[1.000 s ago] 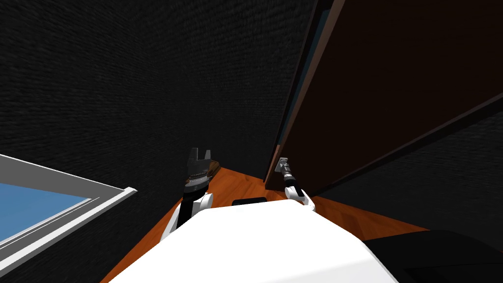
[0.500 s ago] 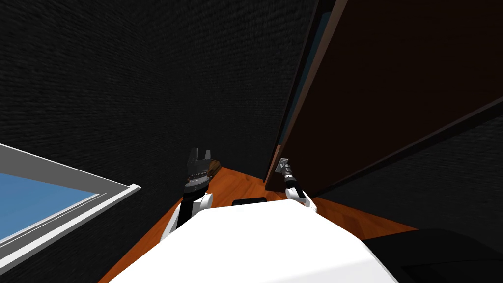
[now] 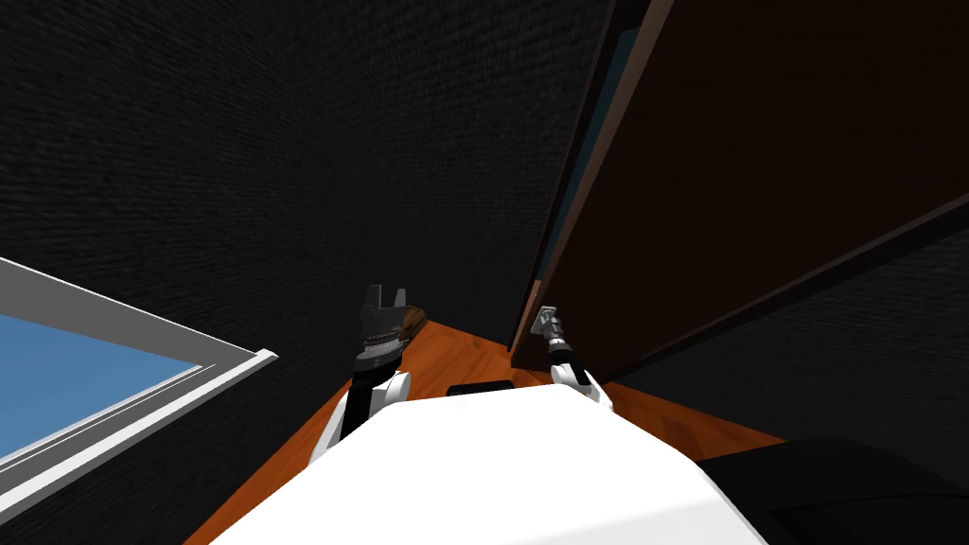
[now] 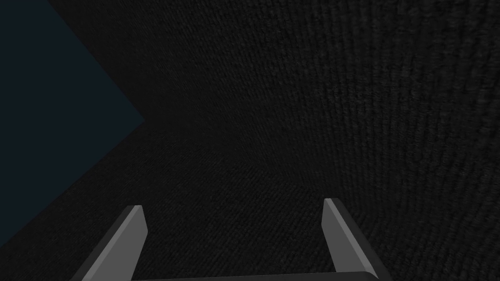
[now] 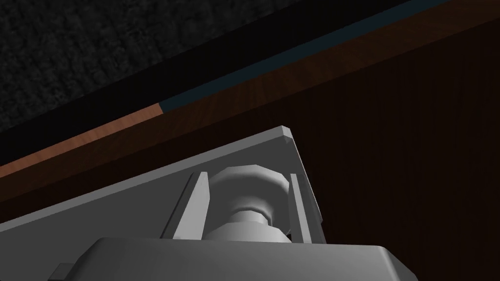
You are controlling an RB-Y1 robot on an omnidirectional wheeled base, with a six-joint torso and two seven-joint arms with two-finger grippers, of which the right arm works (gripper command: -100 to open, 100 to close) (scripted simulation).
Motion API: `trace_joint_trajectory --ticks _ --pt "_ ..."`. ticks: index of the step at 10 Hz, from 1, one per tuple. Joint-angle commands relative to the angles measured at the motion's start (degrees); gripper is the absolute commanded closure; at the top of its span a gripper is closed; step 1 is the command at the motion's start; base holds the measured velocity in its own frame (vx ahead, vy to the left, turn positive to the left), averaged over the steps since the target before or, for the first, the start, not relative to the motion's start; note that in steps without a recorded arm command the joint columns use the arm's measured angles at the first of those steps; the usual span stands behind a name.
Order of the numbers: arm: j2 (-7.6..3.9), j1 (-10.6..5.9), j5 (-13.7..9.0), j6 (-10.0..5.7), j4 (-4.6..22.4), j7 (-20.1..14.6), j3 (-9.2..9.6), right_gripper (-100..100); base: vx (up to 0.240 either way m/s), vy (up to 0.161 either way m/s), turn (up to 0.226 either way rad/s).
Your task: Pull the door open
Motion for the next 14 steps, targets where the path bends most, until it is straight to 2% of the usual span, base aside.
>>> trace_joint_trajectory --ticks 1,3,6,8,10,11,12,13,14 --pt "0.06 0.69 -0.18 0.49 -0.08 -1.74 -0.11 100 -0.015 -0.008 0.020" --pt "0.02 1.75 -0.54 0.37 -1.01 -5.50 0.07 100 -0.013 -0.011 0.030" --pt "0.00 2.25 -0.71 0.31 -1.46 -8.84 0.16 100 -0.011 -0.011 0.022" --pt "-0.03 3.27 -1.06 0.19 -2.35 -12.50 0.34 100 -0.011 -0.014 0.036" --pt "-0.05 3.77 -1.23 0.13 -2.80 -15.49 0.43 100 -0.010 -0.013 0.024" --pt "-0.05 3.77 -1.23 0.13 -2.80 -15.92 0.43 100 -0.014 -0.007 0.008" --pt "-0.06 4.26 -1.40 0.07 -3.23 -18.11 0.51 100 -0.009 -0.013 0.023" --pt "-0.06 4.26 -1.40 0.07 -3.23 -18.27 0.51 100 -0.008 -0.012 0.015" --pt "-0.08 4.72 -1.55 0.02 -3.64 -20.43 0.60 100 -0.009 -0.013 0.027"
